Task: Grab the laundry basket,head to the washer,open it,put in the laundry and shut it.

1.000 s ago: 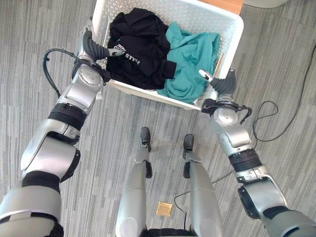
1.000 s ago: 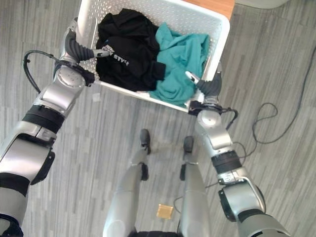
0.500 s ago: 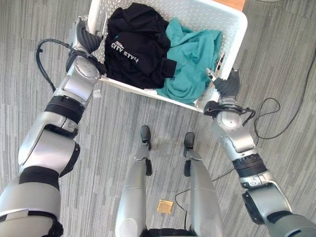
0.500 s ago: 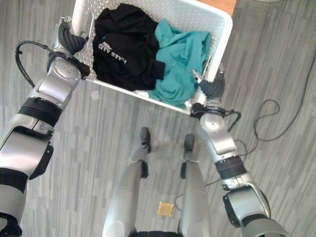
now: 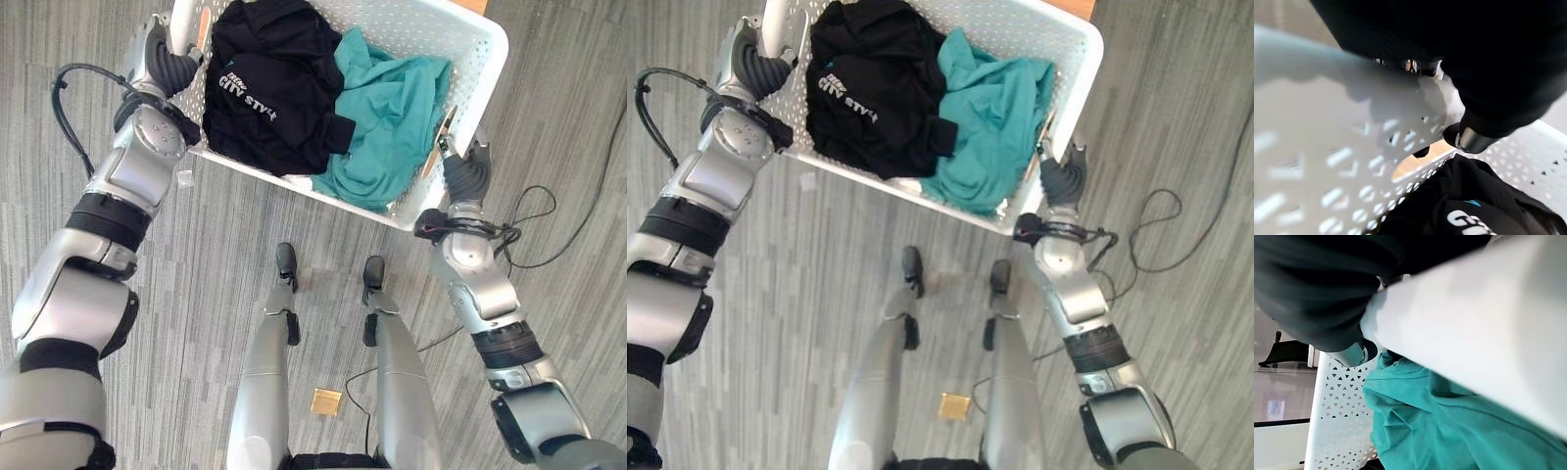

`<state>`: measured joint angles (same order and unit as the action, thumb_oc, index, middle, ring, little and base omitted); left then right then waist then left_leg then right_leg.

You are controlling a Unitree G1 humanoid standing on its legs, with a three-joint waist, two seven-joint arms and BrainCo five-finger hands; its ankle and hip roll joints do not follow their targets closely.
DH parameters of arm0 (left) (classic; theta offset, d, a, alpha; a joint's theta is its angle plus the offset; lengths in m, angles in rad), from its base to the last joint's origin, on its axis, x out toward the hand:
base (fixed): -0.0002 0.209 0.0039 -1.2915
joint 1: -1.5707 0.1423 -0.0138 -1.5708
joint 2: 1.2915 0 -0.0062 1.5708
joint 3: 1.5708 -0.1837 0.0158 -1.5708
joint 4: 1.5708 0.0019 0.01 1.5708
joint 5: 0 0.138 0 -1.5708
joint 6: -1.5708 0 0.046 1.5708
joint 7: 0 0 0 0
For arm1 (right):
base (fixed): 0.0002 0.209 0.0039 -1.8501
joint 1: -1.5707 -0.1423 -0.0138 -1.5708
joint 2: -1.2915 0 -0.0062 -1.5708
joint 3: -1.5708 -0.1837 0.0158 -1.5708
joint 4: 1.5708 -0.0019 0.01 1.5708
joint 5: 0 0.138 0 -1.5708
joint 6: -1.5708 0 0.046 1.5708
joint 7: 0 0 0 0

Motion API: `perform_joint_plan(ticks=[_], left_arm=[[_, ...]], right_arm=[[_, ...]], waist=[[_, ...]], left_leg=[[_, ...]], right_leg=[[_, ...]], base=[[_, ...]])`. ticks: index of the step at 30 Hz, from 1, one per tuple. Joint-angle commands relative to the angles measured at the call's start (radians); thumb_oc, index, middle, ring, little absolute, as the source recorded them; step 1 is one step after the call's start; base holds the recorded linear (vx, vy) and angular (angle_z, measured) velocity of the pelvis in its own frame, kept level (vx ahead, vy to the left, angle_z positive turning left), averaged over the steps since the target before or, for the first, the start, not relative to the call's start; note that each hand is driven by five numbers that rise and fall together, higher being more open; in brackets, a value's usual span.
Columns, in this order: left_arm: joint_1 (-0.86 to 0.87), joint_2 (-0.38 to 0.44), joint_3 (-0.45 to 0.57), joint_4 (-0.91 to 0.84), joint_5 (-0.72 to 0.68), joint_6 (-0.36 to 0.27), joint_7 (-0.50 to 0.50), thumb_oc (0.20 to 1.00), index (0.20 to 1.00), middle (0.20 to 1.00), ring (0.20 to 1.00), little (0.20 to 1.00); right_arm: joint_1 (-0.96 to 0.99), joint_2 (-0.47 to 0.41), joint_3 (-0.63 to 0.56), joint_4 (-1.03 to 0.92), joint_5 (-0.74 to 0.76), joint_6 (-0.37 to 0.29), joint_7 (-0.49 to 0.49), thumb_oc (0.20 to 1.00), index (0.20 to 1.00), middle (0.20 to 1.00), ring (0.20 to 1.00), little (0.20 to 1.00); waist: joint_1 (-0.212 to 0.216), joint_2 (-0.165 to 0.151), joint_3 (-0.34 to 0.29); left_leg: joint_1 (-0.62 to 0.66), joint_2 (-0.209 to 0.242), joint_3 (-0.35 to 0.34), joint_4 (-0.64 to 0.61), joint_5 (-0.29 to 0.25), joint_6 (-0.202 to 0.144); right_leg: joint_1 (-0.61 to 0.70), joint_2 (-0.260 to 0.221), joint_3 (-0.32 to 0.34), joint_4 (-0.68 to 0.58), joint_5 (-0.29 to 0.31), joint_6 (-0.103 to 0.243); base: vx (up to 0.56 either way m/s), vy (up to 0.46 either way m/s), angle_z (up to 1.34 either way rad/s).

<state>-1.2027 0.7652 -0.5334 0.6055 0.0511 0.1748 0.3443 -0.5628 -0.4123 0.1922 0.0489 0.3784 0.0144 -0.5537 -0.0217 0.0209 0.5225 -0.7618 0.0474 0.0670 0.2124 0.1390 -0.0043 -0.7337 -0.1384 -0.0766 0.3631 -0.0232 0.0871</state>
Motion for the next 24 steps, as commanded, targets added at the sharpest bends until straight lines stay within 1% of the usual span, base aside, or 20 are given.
perform_joint_plan(ticks=[1, 6, 9, 12, 16, 18, 20, 21, 22, 23, 24], left_arm=[[0.008, 0.03, -0.04, -0.014, 0.148, -0.08, 0.022, 0.2, 0.2, 0.2, 0.2, 0.2], [0.08, 0.038, -0.03, -0.102, 0.178, -0.102, 0.006, 0.2, 0.2, 0.2, 0.2, 0.2], [0.189, 0.052, 0.002, -0.207, 0.192, -0.137, -0.025, 0.2, 0.2, 0.2, 0.2, 0.2], [0.298, 0.052, 0.04, -0.298, 0.213, -0.157, -0.056, 0.2, 0.2, 0.2, 0.2, 0.2], [0.42, -0.003, 0.076, -0.356, 0.213, -0.175, -0.101, 0.2, 0.2, 0.2, 0.2, 0.2], [0.461, -0.033, 0.082, -0.375, 0.209, -0.184, -0.127, 0.2, 0.2, 0.2, 0.2, 0.2], [0.487, -0.074, 0.079, -0.385, 0.201, -0.189, -0.149, 0.2, 0.2, 0.2, 0.2, 0.2], [0.488, -0.075, 0.079, -0.385, 0.201, -0.189, -0.149, 0.2, 0.2, 0.2, 0.2, 0.2], [0.496, -0.108, 0.072, -0.38, 0.18, -0.19, -0.168, 0.2, 0.2, 0.2, 0.2, 0.2], [0.505, -0.126, 0.072, -0.381, 0.176, -0.19, -0.181, 0.2, 0.2, 0.2, 0.2, 0.2], [0.508, -0.129, 0.071, -0.382, 0.176, -0.189, -0.181, 0.2, 0.2, 0.2, 0.2, 0.2]], right_arm=[[0.013, -0.033, -0.044, -0.123, 0.006, -0.133, 0.075, 0.2, 0.2, 0.2, 0.2, 0.2], [0.067, -0.037, -0.062, -0.133, 0.068, -0.158, 0.095, 0.2, 0.2, 0.2, 0.2, 0.2], [0.133, -0.049, -0.096, -0.123, 0.108, -0.157, 0.121, 0.2, 0.2, 0.2, 0.2, 0.2], [0.197, -0.046, -0.115, -0.119, 0.131, -0.148, 0.156, 0.2, 0.2, 0.2, 0.2, 0.2], [0.281, -0.059, -0.139, -0.092, 0.154, -0.117, 0.21, 0.2, 0.2, 0.2, 0.2, 0.2], [0.311, -0.073, -0.153, -0.073, 0.16, -0.098, 0.242, 0.2, 0.2, 0.2, 0.2, 0.2], [0.353, -0.087, -0.174, -0.055, 0.174, -0.084, 0.278, 0.2, 0.2, 0.2, 0.2, 0.2], [0.354, -0.088, -0.175, -0.056, 0.175, -0.084, 0.279, 0.2, 0.2, 0.2, 0.2, 0.2], [0.392, -0.11, -0.198, -0.036, 0.182, -0.066, 0.308, 0.2, 0.2, 0.2, 0.2, 0.2], [0.425, -0.116, -0.213, -0.031, 0.183, -0.056, 0.33, 0.2, 0.2, 0.2, 0.2, 0.2], [0.431, -0.118, -0.215, -0.033, 0.183, -0.055, 0.331, 0.2, 0.2, 0.2, 0.2, 0.2]], waist=[[-0.016, -0.014, -0.052], [-0.015, -0.021, -0.063], [-0.01, -0.03, -0.086], [-0.005, -0.036, -0.112], [-0.005, -0.046, -0.16], [-0.008, -0.052, -0.191], [-0.016, -0.056, -0.221], [-0.016, -0.055, -0.222], [-0.026, -0.057, -0.256], [-0.032, -0.058, -0.274], [-0.03, -0.057, -0.272]], left_leg=[[-0.036, 0.036, -0.051, 0.134, -0.173, -0.028], [0.02, 0.04, -0.055, 0.12, -0.176, -0.032], [0.106, 0.036, -0.059, 0.096, -0.183, -0.035], [0.187, 0.035, -0.06, 0.068, -0.189, -0.037], [0.314, 0.03, -0.06, 0.015, -0.187, -0.036], [0.375, 0.033, -0.058, -0.008, -0.195, -0.034], [0.432, 0.041, -0.055, -0.026, -0.195, -0.031], [0.433, 0.04, -0.055, -0.031, -0.188, -0.03], [0.476, 0.044, -0.056, -0.045, -0.19, -0.029], [0.5, 0.046, -0.054, -0.055, -0.189, -0.027], [0.508, 0.046, -0.053, -0.06, -0.188, -0.027]], right_leg=[[0.075, -0.107, -0.009, -0.103, 0.061, 0.065], [0.126, -0.105, -0.011, -0.1, 0.05, 0.064], [0.202, -0.104, -0.019, -0.101, 0.038, 0.063], [0.271, -0.103, -0.025, -0.103, 0.023, 0.064], [0.371, -0.104, -0.042, -0.108, 0.003, 0.067], [0.412, -0.101, -0.046, -0.103, -0.013, 0.071], [0.453, -0.097, -0.051, -0.094, -0.024, 0.074], [0.453, -0.098, -0.051, -0.098, -0.018, 0.074], [0.488, -0.092, -0.053, -0.094, -0.025, 0.076], [0.509, -0.09, -0.054, -0.097, -0.022, 0.077], [0.517, -0.09, -0.054, -0.101, -0.021, 0.078]], base=[[0.0, 0.0, 0.0], [0.01, -0.028, -0.02], [0.07, -0.048, 0.02], [0.11, -0.033, 0.02], [0.13, -0.014, 0.01], [0.13, 0.005, 0.03], [0.09, 0.013, -0.02], [0.12, 0.029, -0.03], [0.11, 0.03, -0.04], [0.13, 0.028, -0.01], [0.05, 0.03, 0.04]])
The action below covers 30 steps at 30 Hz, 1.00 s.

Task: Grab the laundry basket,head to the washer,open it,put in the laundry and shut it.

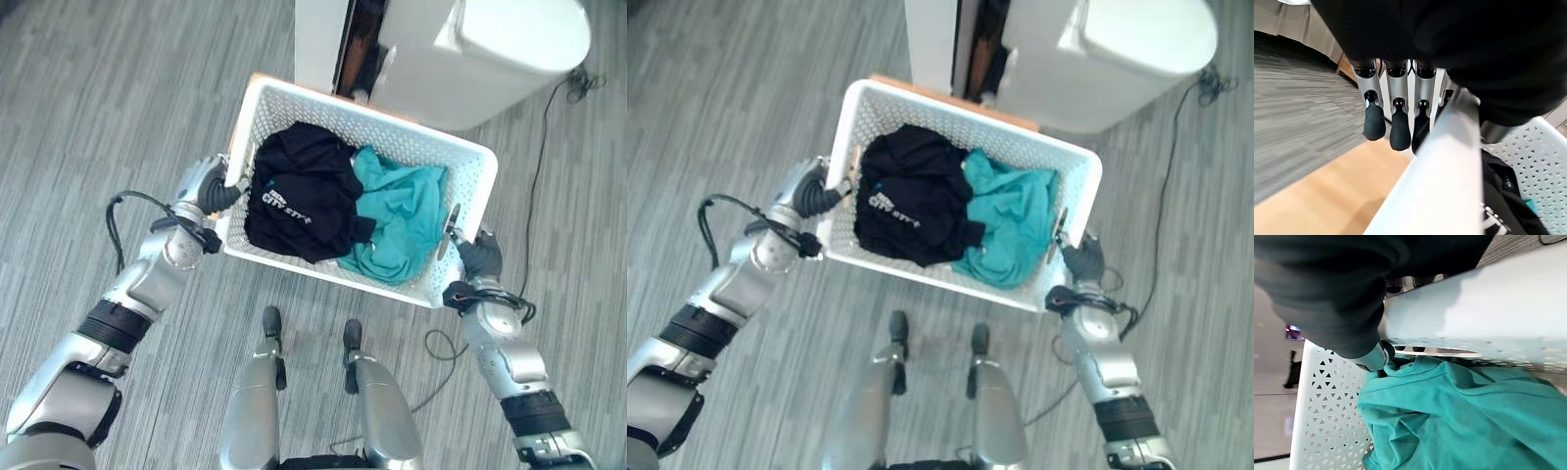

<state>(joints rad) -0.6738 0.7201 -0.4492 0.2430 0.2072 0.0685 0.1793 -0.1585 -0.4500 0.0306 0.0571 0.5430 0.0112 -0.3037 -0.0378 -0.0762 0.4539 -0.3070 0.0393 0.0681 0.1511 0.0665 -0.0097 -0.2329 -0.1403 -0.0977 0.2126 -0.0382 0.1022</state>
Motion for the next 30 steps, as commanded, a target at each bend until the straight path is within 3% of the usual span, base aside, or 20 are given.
perform_joint_plan(ticks=[1, 4, 8, 11, 12, 14, 15, 16, 17, 19, 24, 25, 27, 30], left_arm=[[-0.023, -0.101, -0.017, -0.012, 0.01, -0.086, -0.026, 0.2, 0.2, 0.2, 0.2, 0.2], [-0.04, -0.178, -0.038, 0.048, -0.039, -0.072, -0.046, 0.2, 0.2, 0.2, 0.2, 0.2], [-0.064, -0.231, -0.067, 0.092, -0.058, -0.061, -0.057, 0.2, 0.2, 0.2, 0.2, 0.2], [-0.092, -0.246, -0.073, 0.128, -0.063, -0.057, -0.064, 0.2, 0.2, 0.2, 0.2, 0.2], [-0.105, -0.222, -0.067, 0.115, -0.07, -0.058, -0.066, 0.2, 0.2, 0.2, 0.2, 0.2], [-0.112, -0.187, -0.053, 0.106, -0.081, -0.055, -0.063, 0.2, 0.2, 0.2, 0.2, 0.2], [-0.112, -0.187, -0.053, 0.105, -0.082, -0.055, -0.064, 0.2, 0.2, 0.2, 0.2, 0.2], [-0.119, -0.173, -0.048, 0.106, -0.083, -0.05, -0.063, 0.2, 0.2, 0.2, 0.2, 0.2], [-0.121, -0.155, -0.037, 0.107, -0.085, -0.038, -0.069, 0.2, 0.2, 0.2, 0.2, 0.2], [-0.114, -0.135, -0.021, 0.107, -0.091, -0.026, -0.078, 0.2, 0.2, 0.2, 0.2, 0.2], [-0.096, -0.085, 0.022, 0.121, -0.093, -0.016, -0.084, 0.2, 0.2, 0.2, 0.2, 0.2], [-0.079, -0.045, 0.058, 0.136, -0.099, -0.019, -0.074, 0.2, 0.2, 0.2, 0.2, 0.2], [-0.053, -0.03, 0.083, 0.136, -0.103, -0.019, -0.082, 0.2, 0.2, 0.2, 0.2, 0.2], [-0.032, -0.017, 0.098, 0.147, -0.105, -0.019, -0.093, 0.2, 0.2, 0.2, 0.2, 0.2]], right_arm=[[0.046, -0.089, -0.064, -0.025, 0.014, -0.043, 0.093, 0.2, 0.2, 0.2, 0.2, 0.2], [0.133, -0.127, -0.13, -0.006, -0.02, -0.004, 0.123, 0.2, 0.2, 0.2, 0.2, 0.2], [0.174, -0.152, -0.175, -0.006, -0.04, 0.023, 0.132, 0.2, 0.2, 0.2, 0.2, 0.2], [0.168, -0.159, -0.197, -0.009, -0.057, 0.03, 0.125, 0.2, 0.2, 0.2, 0.2, 0.2], [0.172, -0.155, -0.203, -0.024, -0.064, 0.03, 0.117, 0.2, 0.2, 0.2, 0.2, 0.2], [0.185, -0.145, -0.205, -0.035, -0.067, 0.032, 0.119, 0.2, 0.2, 0.2, 0.2, 0.2], [0.185, -0.144, -0.205, -0.035, -0.067, 0.033, 0.119, 0.2, 0.2, 0.2, 0.2, 0.2], [0.192, -0.135, -0.199, -0.031, -0.072, 0.035, 0.121, 0.2, 0.2, 0.2, 0.2, 0.2], [0.204, -0.121, -0.197, -0.021, -0.074, 0.046, 0.134, 0.2, 0.2, 0.2, 0.2, 0.2], [0.2, -0.115, -0.18, 0.008, -0.079, 0.063, 0.149, 0.2, 0.2, 0.2, 0.2, 0.2], [0.176, -0.128, -0.156, 0.042, -0.098, 0.093, 0.175, 0.2, 0.2, 0.2, 0.2, 0.2], [0.143, -0.147, -0.122, 0.065, -0.093, 0.101, 0.19, 0.2, 0.2, 0.2, 0.2, 0.2], [0.143, -0.153, -0.118, 0.067, -0.091, 0.102, 0.194, 0.2, 0.2, 0.2, 0.2, 0.2], [0.153, -0.163, -0.115, 0.064, -0.081, 0.102, 0.202, 0.2, 0.2, 0.2, 0.2, 0.2]], waist=[[-0.022, 0.039, -0.22], [-0.047, 0.043, -0.279], [-0.07, 0.049, -0.31], [-0.085, 0.058, -0.318], [-0.084, 0.07, -0.304], [-0.075, 0.08, -0.296], [-0.073, 0.079, -0.294], [-0.061, 0.084, -0.3], [-0.041, 0.089, -0.313], [-0.018, 0.081, -0.33], [0.042, 0.048, -0.361], [0.086, 0.037, -0.37], [0.09, 0.032, -0.371], [0.084, 0.037, -0.368]], left_leg=[[0.071, 0.052, -0.052, -0.004, -0.118, -0.02], [0.154, 0.032, -0.035, -0.039, -0.129, -0.006], [0.205, 0.002, -0.013, -0.066, -0.135, 0.013], [0.235, -0.02, 0.049, -0.085, -0.153, 0.03], [0.248, -0.008, 0.105, -0.08, -0.164, 0.037], [0.249, 0.001, 0.161, -0.074, -0.165, 0.046], [0.252, 0.002, 0.163, -0.073, -0.166, 0.045], [0.252, 0.012, 0.194, -0.073, -0.159, 0.049], [0.266, 0.022, 0.226, -0.08, -0.165, 0.055], [0.265, 0.021, 0.265, -0.09, -0.156, 0.058], [0.244, 0.031, 0.347, -0.123, -0.094, 0.031], [0.232, 0.098, 0.413, -0.141, -0.034, -0.016], [0.228, 0.152, 0.438, -0.146, 0.016, -0.049], [0.234, 0.203, 0.44, -0.165, 0.072, -0.085]], right_leg=[[0.03, -0.088, -0.032, 0.047, 0.0, 0.065], [0.102, -0.098, -0.02, 0.005, 0.042, 0.08], [0.144, -0.123, 0.0, -0.037, 0.094, 0.098], [0.133, -0.165, 0.049, -0.116, 0.234, 0.145], [0.106, -0.192, -0.003, -0.129, 0.266, 0.143], [0.113, -0.18, -0.065, -0.089, 0.182, 0.13], [0.112, -0.18, -0.063, -0.085, 0.179, 0.129], [0.128, -0.173, -0.108, -0.039, 0.134, 0.12], [0.165, -0.164, -0.155, 0.081, 0.048, 0.111], [0.201, -0.156, -0.181, 0.147, -0.005, 0.097], [0.297, -0.146, -0.217, 0.072, -0.011, 0.104], [0.336, -0.132, -0.305, -0.03, -0.04, 0.089], [0.352, -0.081, -0.308, -0.088, -0.092, 0.069], [0.354, -0.022, -0.287, -0.122, -0.111, 0.044]], base=[[0.04, 0.072, 0.02], [0.05, 0.101, -0.01], [0.01, 0.126, -0.08], [-0.17, 0.144, -0.48], [-0.33, 0.153, -1.0], [-0.24, 0.111, -1.59], [-0.16, 0.047, -1.75], [-0.17, 0.047, -1.22], [-0.17, 0.043, -0.82], [-0.23, -0.048, -1.03], [-0.27, -0.218, -0.99], [-0.29, -0.484, -1.4], [-0.22, -0.467, -1.33], [-0.09, -0.345, -0.69]])
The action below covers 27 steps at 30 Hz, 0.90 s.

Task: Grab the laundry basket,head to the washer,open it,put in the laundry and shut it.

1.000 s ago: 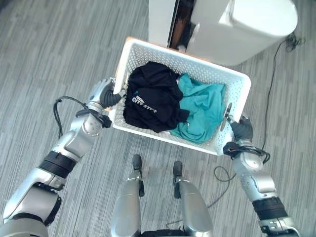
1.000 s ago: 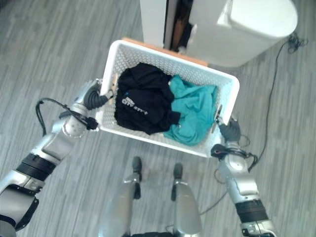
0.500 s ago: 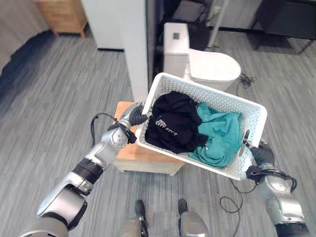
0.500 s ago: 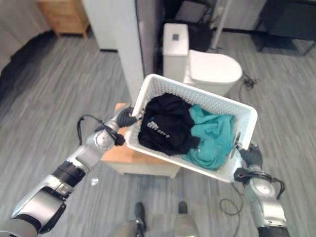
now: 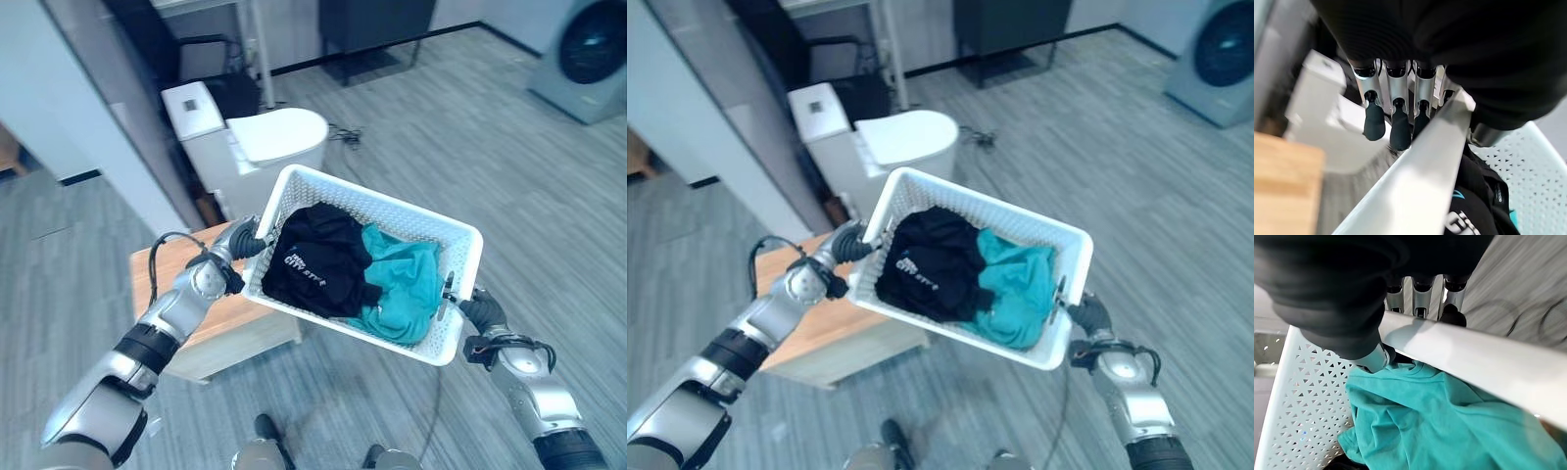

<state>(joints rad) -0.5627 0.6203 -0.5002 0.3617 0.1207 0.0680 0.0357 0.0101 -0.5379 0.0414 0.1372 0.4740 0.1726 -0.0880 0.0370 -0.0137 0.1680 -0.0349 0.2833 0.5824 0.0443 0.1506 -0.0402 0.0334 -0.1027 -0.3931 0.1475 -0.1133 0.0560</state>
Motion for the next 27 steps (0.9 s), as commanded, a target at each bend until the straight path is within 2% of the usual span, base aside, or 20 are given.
perform_joint_plan(ticks=[1, 2, 3, 5, 6, 7, 8, 9, 10, 11, 14, 17, 18, 20, 22, 24, 25, 27], left_arm=[[-0.15, 0.086, 0.145, 0.043, -0.02, -0.016, 0.044, 0.2, 0.2, 0.2, 0.2, 0.2], [-0.158, 0.091, 0.14, 0.055, -0.021, -0.017, 0.044, 0.2, 0.2, 0.2, 0.2, 0.2], [-0.181, 0.094, 0.131, 0.073, -0.021, -0.015, 0.052, 0.2, 0.2, 0.2, 0.2, 0.2], [-0.191, 0.095, 0.127, 0.079, -0.029, -0.016, 0.054, 0.2, 0.2, 0.2, 0.2, 0.2], [-0.191, 0.095, 0.127, 0.079, -0.029, -0.016, 0.054, 0.2, 0.2, 0.2, 0.2, 0.2], [-0.185, 0.1, 0.13, 0.083, -0.041, -0.019, 0.054, 0.2, 0.2, 0.2, 0.2, 0.2], [-0.153, 0.115, 0.158, 0.073, -0.063, -0.028, 0.061, 0.2, 0.2, 0.2, 0.2, 0.2], [-0.151, 0.116, 0.16, 0.072, -0.063, -0.027, 0.061, 0.2, 0.2, 0.2, 0.2, 0.2], [-0.102, 0.129, 0.185, 0.049, -0.071, -0.031, 0.055, 0.2, 0.2, 0.2, 0.2, 0.2], [-0.1, 0.13, 0.187, 0.048, -0.071, -0.031, 0.055, 0.2, 0.2, 0.2, 0.2, 0.2], [-0.085, 0.142, 0.19, 0.063, -0.082, -0.035, 0.058, 0.2, 0.2, 0.2, 0.2, 0.2], [-0.091, 0.162, 0.193, 0.097, -0.089, -0.03, 0.064, 0.2, 0.2, 0.2, 0.2, 0.2], [-0.098, 0.18, 0.192, 0.111, -0.087, -0.029, 0.068, 0.2, 0.2, 0.2, 0.2, 0.2], [-0.103, 0.188, 0.189, 0.118, -0.08, -0.026, 0.068, 0.2, 0.2, 0.2, 0.2, 0.2], [-0.108, 0.196, 0.186, 0.133, -0.069, -0.023, 0.07, 0.2, 0.2, 0.2, 0.2, 0.2], [-0.083, 0.207, 0.206, 0.114, -0.053, -0.021, 0.066, 0.2, 0.2, 0.2, 0.2, 0.2], [-0.082, 0.207, 0.207, 0.113, -0.052, -0.021, 0.065, 0.2, 0.2, 0.2, 0.2, 0.2], [-0.061, 0.21, 0.218, 0.096, -0.046, -0.018, 0.062, 0.2, 0.2, 0.2, 0.2, 0.2]], right_arm=[[-0.012, -0.083, -0.121, -0.014, -0.002, -0.061, -0.009, 0.2, 0.2, 0.2, 0.2, 0.2], [-0.006, -0.089, -0.124, -0.015, 0.014, -0.067, -0.01, 0.2, 0.2, 0.2, 0.2, 0.2], [0.022, -0.109, -0.13, -0.038, 0.043, -0.078, -0.002, 0.2, 0.2, 0.2, 0.2, 0.2], [0.028, -0.131, -0.134, -0.068, 0.077, -0.089, 0.014, 0.2, 0.2, 0.2, 0.2, 0.2], [0.028, -0.132, -0.134, -0.068, 0.079, -0.089, 0.014, 0.2, 0.2, 0.2, 0.2, 0.2], [0.02, -0.142, -0.127, -0.075, 0.095, -0.089, 0.021, 0.2, 0.2, 0.2, 0.2, 0.2], [0.004, -0.156, -0.109, -0.076, 0.12, -0.085, 0.035, 0.2, 0.2, 0.2, 0.2, 0.2], [0.002, -0.156, -0.107, -0.075, 0.12, -0.086, 0.035, 0.2, 0.2, 0.2, 0.2, 0.2], [-0.022, -0.156, -0.076, -0.064, 0.134, -0.075, 0.053, 0.2, 0.2, 0.2, 0.2, 0.2], [-0.024, -0.156, -0.074, -0.063, 0.134, -0.075, 0.053, 0.2, 0.2, 0.2, 0.2, 0.2], [-0.076, -0.166, -0.029, -0.028, 0.149, -0.076, 0.05, 0.2, 0.2, 0.2, 0.2, 0.2], [-0.102, -0.161, 0.001, -0.032, 0.159, -0.078, 0.058, 0.2, 0.2, 0.2, 0.2, 0.2], [-0.109, -0.158, 0.01, -0.038, 0.171, -0.079, 0.064, 0.2, 0.2, 0.2, 0.2, 0.2], [-0.107, -0.156, 0.01, -0.045, 0.17, -0.076, 0.07, 0.2, 0.2, 0.2, 0.2, 0.2], [-0.09, -0.147, 0.014, -0.062, 0.173, -0.074, 0.079, 0.2, 0.2, 0.2, 0.2, 0.2], [-0.059, -0.137, 0.006, -0.1, 0.181, -0.072, 0.101, 0.2, 0.2, 0.2, 0.2, 0.2], [-0.059, -0.137, 0.006, -0.1, 0.181, -0.072, 0.101, 0.2, 0.2, 0.2, 0.2, 0.2], [-0.046, -0.119, 0.001, -0.115, 0.178, -0.069, 0.112, 0.2, 0.2, 0.2, 0.2, 0.2]], waist=[[0.002, -0.025, -0.079], [-0.005, -0.024, -0.073], [-0.012, -0.032, -0.049], [-0.008, -0.04, -0.031], [-0.01, -0.039, -0.029], [-0.002, -0.043, -0.018], [0.027, -0.046, 0.0], [0.024, -0.046, 0.0], [0.05, -0.043, 0.004], [0.048, -0.042, 0.002], [0.066, -0.027, 0.009], [0.085, -0.017, 0.009], [0.091, -0.022, 0.013], [0.091, -0.031, 0.012], [0.088, -0.04, 0.003], [0.094, -0.084, -0.022], [0.094, -0.082, -0.024], [0.099, -0.115, -0.037]], left_leg=[[-0.038, -0.022, -0.088, -0.07, 0.007, -0.066], [-0.046, -0.01, -0.115, -0.068, 0.018, -0.071], [-0.055, 0.001, -0.202, -0.077, 0.018, -0.068], [-0.067, -0.004, -0.312, -0.039, 0.003, -0.058], [-0.07, -0.003, -0.316, -0.032, 0.0, -0.058], [-0.09, -0.021, -0.389, 0.004, -0.017, -0.049], [-0.135, -0.106, -0.498, 0.049, -0.04, -0.018], [-0.138, -0.107, -0.499, 0.056, -0.044, -0.017], [-0.162, -0.181, -0.565, 0.062, -0.056, -0.012], [-0.165, -0.181, -0.566, 0.061, -0.052, -0.012], [-0.242, -0.26, -0.571, 0.039, -0.039, -0.009], [-0.272, -0.289, -0.553, -0.027, -0.017, -0.011], [-0.296, -0.286, -0.557, -0.039, -0.019, -0.015], [-0.303, -0.278, -0.546, -0.028, -0.023, -0.014], [-0.287, -0.26, -0.522, -0.012, -0.02, -0.003], [-0.289, -0.257, -0.493, 0.073, -0.019, 0.013], [-0.293, -0.255, -0.494, 0.075, -0.017, 0.013], [-0.293, -0.263, -0.475, 0.121, -0.053, 0.028]], right_leg=[[0.092, -0.027, 0.024, -0.08, -0.045, 0.078], [0.091, -0.004, 0.036, -0.086, -0.053, 0.067], [0.08, 0.033, 0.085, -0.084, -0.063, 0.037], [0.087, 0.05, 0.097, -0.097, -0.061, 0.024], [0.089, 0.051, 0.095, -0.098, -0.061, 0.023], [0.089, 0.054, 0.106, -0.1, -0.06, 0.016], [0.084, 0.063, 0.13, -0.102, -0.038, 0.005], [0.085, 0.062, 0.129, -0.102, -0.039, 0.005], [0.095, 0.076, 0.155, -0.096, -0.038, 0.003], [0.093, 0.077, 0.154, -0.097, -0.036, 0.003], [0.092, 0.104, 0.18, -0.082, -0.048, -0.003], [0.113, 0.137, 0.218, -0.089, -0.063, -0.006], [0.132, 0.142, 0.242, -0.09, -0.079, -0.007], [0.14, 0.143, 0.249, -0.087, -0.086, -0.006], [0.165, 0.146, 0.262, -0.082, -0.111, -0.011], [0.194, 0.131, 0.269, -0.045, -0.143, -0.007], [0.19, 0.134, 0.27, -0.044, -0.142, -0.008], [0.186, 0.12, 0.268, 0.007, -0.128, 0.007]], base=[[-0.1, -0.352, -0.45], [-0.16, -0.48, -0.41], [-0.14, -0.418, -0.3], [-0.07, -0.31, 0.02], [-0.02, -0.182, -0.09], [-0.07, -0.179, -0.23], [-0.07, -0.174, -0.42], [0.01, -0.161, -0.25], [0.06, -0.053, -0.45], [0.09, -0.082, -0.8], [0.1, -0.05, -0.8], [0.21, -0.018, -0.35], [0.34, 0.011, -0.54], [0.24, 0.015, -0.61], [0.38, 0.041, -0.54], [0.54, 0.061, -0.13], [0.32, 0.027, -0.15], [0.33, 0.048, -0.17]])
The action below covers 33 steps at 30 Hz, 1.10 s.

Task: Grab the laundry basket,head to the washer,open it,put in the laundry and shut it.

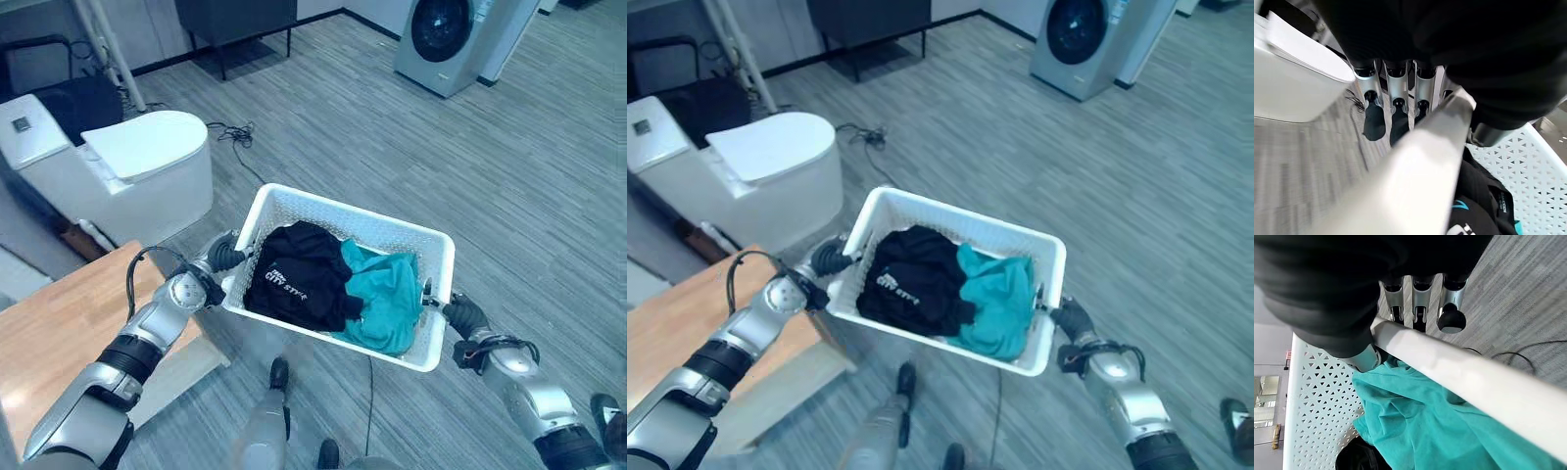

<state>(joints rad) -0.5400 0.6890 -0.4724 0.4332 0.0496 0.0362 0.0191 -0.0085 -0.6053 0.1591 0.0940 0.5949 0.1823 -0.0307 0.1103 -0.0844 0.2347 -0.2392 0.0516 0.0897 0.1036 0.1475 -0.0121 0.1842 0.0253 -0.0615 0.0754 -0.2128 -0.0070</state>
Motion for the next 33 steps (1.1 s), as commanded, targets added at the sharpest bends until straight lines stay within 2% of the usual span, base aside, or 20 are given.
perform_joint_plan(ticks=[1, 4, 5, 7, 8, 9, 11, 12, 13, 15, 16, 19, 22, 24, 26, 27, 29, 31, 32, 33], left_arm=[[-0.077, 0.14, 0.196, 0.02, 0.031, 0.017, 0.079, 0.2, 0.2, 0.2, 0.2, 0.2], [-0.053, 0.139, 0.217, 0.001, 0.057, 0.029, 0.079, 0.2, 0.2, 0.2, 0.2, 0.2], [-0.057, 0.13, 0.222, -0.001, 0.065, 0.037, 0.092, 0.2, 0.2, 0.2, 0.2, 0.2], [-0.064, 0.13, 0.23, 0.001, 0.068, 0.039, 0.1, 0.2, 0.2, 0.2, 0.2, 0.2], [-0.059, 0.144, 0.247, -0.008, 0.062, 0.038, 0.109, 0.2, 0.2, 0.2, 0.2, 0.2], [-0.052, 0.149, 0.257, -0.019, 0.061, 0.038, 0.108, 0.2, 0.2, 0.2, 0.2, 0.2], [-0.044, 0.148, 0.264, -0.021, 0.061, 0.037, 0.104, 0.2, 0.2, 0.2, 0.2, 0.2], [-0.042, 0.152, 0.261, -0.017, 0.065, 0.035, 0.097, 0.2, 0.2, 0.2, 0.2, 0.2], [-0.045, 0.158, 0.257, -0.012, 0.069, 0.029, 0.095, 0.2, 0.2, 0.2, 0.2, 0.2], [-0.065, 0.152, 0.246, 0.003, 0.079, 0.028, 0.095, 0.2, 0.2, 0.2, 0.2, 0.2], [-0.083, 0.14, 0.238, 0.014, 0.087, 0.026, 0.098, 0.2, 0.2, 0.2, 0.2, 0.2], [-0.109, 0.123, 0.219, 0.036, 0.095, 0.019, 0.105, 0.2, 0.2, 0.2, 0.2, 0.2], [-0.125, 0.104, 0.197, 0.049, 0.112, 0.019, 0.102, 0.2, 0.2, 0.2, 0.2, 0.2], [-0.093, 0.097, 0.21, 0.04, 0.105, 0.014, 0.1, 0.2, 0.2, 0.2, 0.2, 0.2], [-0.09, 0.096, 0.202, 0.035, 0.083, 0.015, 0.102, 0.2, 0.2, 0.2, 0.2, 0.2], [-0.076, 0.105, 0.213, 0.021, 0.07, 0.017, 0.105, 0.2, 0.2, 0.2, 0.2, 0.2], [-0.068, 0.108, 0.231, -0.01, 0.049, 0.009, 0.106, 0.2, 0.2, 0.2, 0.2, 0.2], [-0.074, 0.101, 0.223, -0.02, 0.042, 0.011, 0.103, 0.2, 0.2, 0.2, 0.2, 0.2], [-0.076, 0.1, 0.22, -0.02, 0.042, 0.012, 0.103, 0.2, 0.2, 0.2, 0.2, 0.2], [-0.106, 0.072, 0.201, -0.005, 0.04, 0.01, 0.094, 0.2, 0.2, 0.2, 0.2, 0.2]], right_arm=[[-0.027, -0.042, -0.116, -0.075, 0.052, -0.079, 0.059, 0.2, 0.2, 0.2, 0.2, 0.2], [-0.052, -0.001, -0.116, -0.06, 0.009, -0.066, 0.063, 0.2, 0.2, 0.2, 0.2, 0.2], [-0.074, 0.023, -0.11, -0.05, -0.019, -0.06, 0.054, 0.2, 0.2, 0.2, 0.2, 0.2], [-0.096, 0.049, -0.103, -0.032, -0.047, -0.057, 0.049, 0.2, 0.2, 0.2, 0.2, 0.2], [-0.107, 0.06, -0.1, -0.009, -0.071, -0.054, 0.044, 0.2, 0.2, 0.2, 0.2, 0.2], [-0.111, 0.059, -0.098, 0.0, -0.078, -0.049, 0.045, 0.2, 0.2, 0.2, 0.2, 0.2], [-0.112, 0.06, -0.1, 0.008, -0.079, -0.046, 0.046, 0.2, 0.2, 0.2, 0.2, 0.2], [-0.114, 0.059, -0.1, 0.017, -0.069, -0.052, 0.043, 0.2, 0.2, 0.2, 0.2, 0.2], [-0.104, 0.051, -0.111, 0.018, -0.058, -0.055, 0.039, 0.2, 0.2, 0.2, 0.2, 0.2], [-0.094, 0.048, -0.123, 0.012, -0.051, -0.061, 0.037, 0.2, 0.2, 0.2, 0.2, 0.2], [-0.07, 0.046, -0.143, -0.002, -0.05, -0.06, 0.036, 0.2, 0.2, 0.2, 0.2, 0.2], [-0.045, 0.046, -0.159, -0.016, -0.058, -0.058, 0.039, 0.2, 0.2, 0.2, 0.2, 0.2], [-0.006, 0.037, -0.179, -0.032, -0.059, -0.062, 0.044, 0.2, 0.2, 0.2, 0.2, 0.2], [0.012, 0.02, -0.181, -0.045, -0.046, -0.055, 0.056, 0.2, 0.2, 0.2, 0.2, 0.2], [0.01, -0.006, -0.181, -0.047, -0.024, -0.066, 0.045, 0.2, 0.2, 0.2, 0.2, 0.2], [0.006, -0.011, -0.18, -0.044, -0.017, -0.068, 0.039, 0.2, 0.2, 0.2, 0.2, 0.2], [0.004, -0.025, -0.178, -0.04, -0.001, -0.084, 0.022, 0.2, 0.2, 0.2, 0.2, 0.2], [0.028, -0.031, -0.186, -0.046, -0.002, -0.083, 0.012, 0.2, 0.2, 0.2, 0.2, 0.2], [0.03, -0.03, -0.188, -0.047, -0.002, -0.083, 0.012, 0.2, 0.2, 0.2, 0.2, 0.2], [0.056, -0.026, -0.201, -0.069, -0.01, -0.079, 0.016, 0.2, 0.2, 0.2, 0.2, 0.2]], waist=[[0.03, -0.057, -0.113], [0.031, -0.076, -0.113], [0.018, -0.069, -0.093], [0.003, -0.046, -0.082], [-0.004, -0.011, -0.08], [-0.008, 0.0, -0.073], [-0.014, 0.01, -0.07], [-0.026, 0.018, -0.067], [-0.046, 0.02, -0.061], [-0.062, 0.024, -0.051], [-0.088, 0.026, -0.047], [-0.112, 0.044, -0.043], [-0.144, 0.03, -0.071], [-0.165, 0.045, -0.095], [-0.164, 0.046, -0.089], [-0.161, 0.044, -0.088], [-0.146, 0.045, -0.077], [-0.136, 0.028, -0.068], [-0.135, 0.029, -0.067], [-0.093, 0.003, -0.048]], left_leg=[[-0.082, -0.039, 0.029, 0.065, -0.07, 0.011], [-0.019, -0.046, 0.072, 0.072, -0.144, 0.047], [0.022, -0.029, 0.096, 0.084, -0.172, 0.056], [0.076, -0.008, 0.117, 0.072, -0.196, 0.065], [0.141, 0.005, 0.137, 0.053, -0.225, 0.063], [0.169, 0.001, 0.139, 0.042, -0.233, 0.064], [0.196, 0.0, 0.141, 0.03, -0.244, 0.064], [0.219, -0.003, 0.135, 0.024, -0.257, 0.06], [0.239, -0.004, 0.13, 0.029, -0.281, 0.044], [0.261, 0.001, 0.122, 0.028, -0.298, 0.033], [0.294, 0.0, 0.109, 0.025, -0.321, 0.023], [0.349, 0.011, 0.094, 0.023, -0.359, 0.013], [0.463, 0.011, 0.08, 0.026, -0.418, -0.01], [0.477, 0.064, 0.077, 0.12, -0.351, -0.03], [0.38, 0.158, 0.061, 0.432, -0.17, -0.03], [0.33, 0.198, 0.059, 0.566, -0.128, -0.023], [0.25, 0.278, 0.035, 0.771, -0.072, -0.032], [0.209, 0.341, 0.071, 0.781, -0.04, -0.024], [0.206, 0.343, 0.067, 0.785, -0.04, -0.026], [-0.015, 0.204, 0.069, 0.629, -0.161, -0.029]], right_leg=[[0.027, -0.016, -0.065, 0.114, 0.002, 0.087], [-0.044, -0.066, -0.1, 0.331, 0.151, 0.188], [-0.102, -0.09, -0.134, 0.486, 0.241, 0.252], [-0.168, -0.142, -0.206, 0.582, 0.248, 0.26], [-0.224, -0.226, -0.271, 0.54, 0.196, 0.232], [-0.241, -0.243, -0.28, 0.512, 0.164, 0.211], [-0.26, -0.234, -0.28, 0.463, 0.127, 0.184], [-0.298, -0.225, -0.267, 0.362, 0.102, 0.161], [-0.306, -0.215, -0.234, 0.162, 0.133, 0.156], [-0.331, -0.21, -0.21, 0.07, 0.175, 0.167], [-0.381, -0.233, -0.181, -0.04, 0.235, 0.192], [-0.417, -0.249, -0.187, -0.112, 0.27, 0.213], [-0.399, -0.252, -0.184, -0.085, 0.323, 0.225], [-0.392, -0.217, -0.174, -0.029, 0.322, 0.195], [-0.352, -0.16, -0.164, 0.015, 0.28, 0.132], [-0.328, -0.129, -0.172, 0.021, 0.249, 0.096], [-0.258, -0.052, -0.163, 0.018, 0.183, 0.04], [-0.202, -0.019, -0.161, 0.005, 0.145, 0.008], [-0.201, -0.017, -0.163, 0.003, 0.146, 0.006], [-0.105, -0.01, -0.144, -0.017, 0.106, 0.013]], base=[[0.39, 0.093, -0.18], [0.4, 0.11, -0.25], [0.37, 0.071, -0.33], [0.36, 0.115, -0.06], [0.37, 0.159, 0.0], [0.41, 0.14, -0.15], [0.23, 0.02, -0.5], [0.35, -0.09, -0.42], [0.48, -0.137, -0.23], [0.37, -0.132, 0.09], [0.27, -0.09, 0.31], [0.51, -0.153, 0.46], [0.66, -0.229, 0.27], [0.6, -0.282, 0.5], [0.47, -0.441, 0.26], [0.48, -0.492, 0.14], [0.45, -0.471, -0.24], [0.31, -0.334, -0.11], [0.59, -0.176, 0.25], [0.58, -0.035, 0.43]])
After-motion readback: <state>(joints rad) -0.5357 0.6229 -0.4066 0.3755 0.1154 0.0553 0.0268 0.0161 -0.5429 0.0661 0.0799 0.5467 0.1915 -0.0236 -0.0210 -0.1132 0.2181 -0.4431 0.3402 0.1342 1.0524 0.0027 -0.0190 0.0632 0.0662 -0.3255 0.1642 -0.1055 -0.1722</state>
